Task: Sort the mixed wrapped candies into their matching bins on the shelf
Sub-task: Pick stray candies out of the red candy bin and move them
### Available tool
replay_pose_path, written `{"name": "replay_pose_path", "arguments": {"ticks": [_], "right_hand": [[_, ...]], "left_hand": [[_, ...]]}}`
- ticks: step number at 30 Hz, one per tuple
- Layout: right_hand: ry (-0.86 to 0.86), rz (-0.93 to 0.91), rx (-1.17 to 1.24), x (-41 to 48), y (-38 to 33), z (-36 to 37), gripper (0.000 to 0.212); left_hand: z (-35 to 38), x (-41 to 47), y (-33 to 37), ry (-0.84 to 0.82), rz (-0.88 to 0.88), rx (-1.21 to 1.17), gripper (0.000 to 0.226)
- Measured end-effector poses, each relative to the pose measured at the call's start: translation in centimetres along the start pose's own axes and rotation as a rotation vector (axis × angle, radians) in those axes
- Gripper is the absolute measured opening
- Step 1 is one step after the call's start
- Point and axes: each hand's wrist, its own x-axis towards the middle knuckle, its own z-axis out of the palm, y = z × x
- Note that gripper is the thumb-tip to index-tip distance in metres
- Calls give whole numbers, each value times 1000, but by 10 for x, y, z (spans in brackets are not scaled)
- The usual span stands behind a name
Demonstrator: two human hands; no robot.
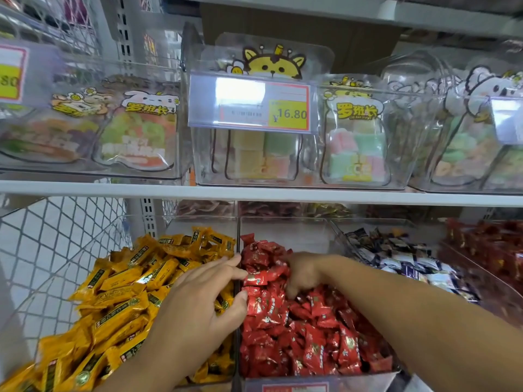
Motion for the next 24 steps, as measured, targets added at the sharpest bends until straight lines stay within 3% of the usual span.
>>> {"name": "replay_pose_path", "arguments": {"ticks": [4,7,12,17,20,24], "right_hand": [[132,-2,364,-15,18,-29,38],[267,3,467,-25,22,-50,41],[223,-39,679,-30,23,-64,19],[159,-82,911,-19,15,-56,36],[9,-111,892,-24,9,-54,38],[-88,-81,833,-32,19,-64,61]], "left_hand": [[0,1,-1,7,7,-12,46],[1,1,-1,9,6,-13,48],[1,2,0,11,2,-15,46],[1,1,0,12,9,-7,45],[1,0,-1,18,7,-16,46],[2,1,-1,17,6,-6,46]]}}
